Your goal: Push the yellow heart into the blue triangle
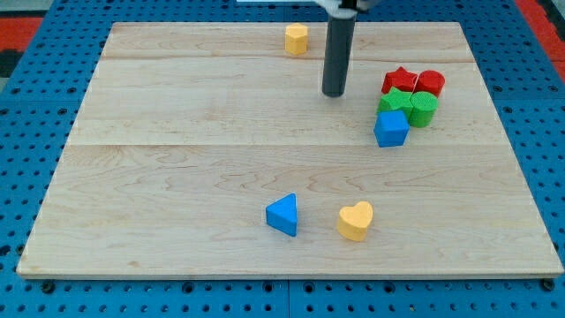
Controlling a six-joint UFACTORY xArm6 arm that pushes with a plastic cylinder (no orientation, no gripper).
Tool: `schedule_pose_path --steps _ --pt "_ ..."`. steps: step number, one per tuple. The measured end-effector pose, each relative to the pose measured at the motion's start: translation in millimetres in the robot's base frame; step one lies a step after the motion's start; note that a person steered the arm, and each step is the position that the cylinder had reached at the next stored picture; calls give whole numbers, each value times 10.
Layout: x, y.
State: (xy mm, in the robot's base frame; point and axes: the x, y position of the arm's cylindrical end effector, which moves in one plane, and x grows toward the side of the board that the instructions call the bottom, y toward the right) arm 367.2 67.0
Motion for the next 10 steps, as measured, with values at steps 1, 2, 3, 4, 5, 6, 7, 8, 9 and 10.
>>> schedule_pose_path --steps 1,2,3,4,5,6,7,8,9,10 --pt "633 66" --pt "1154 141" --pt "1366 1009" --pt "1632 1389" --pt "1972 1350" --pt "2047 971" --pt "2047 496" --pt "2034 98" --pt "1803 -256" --pt "1657 -545"
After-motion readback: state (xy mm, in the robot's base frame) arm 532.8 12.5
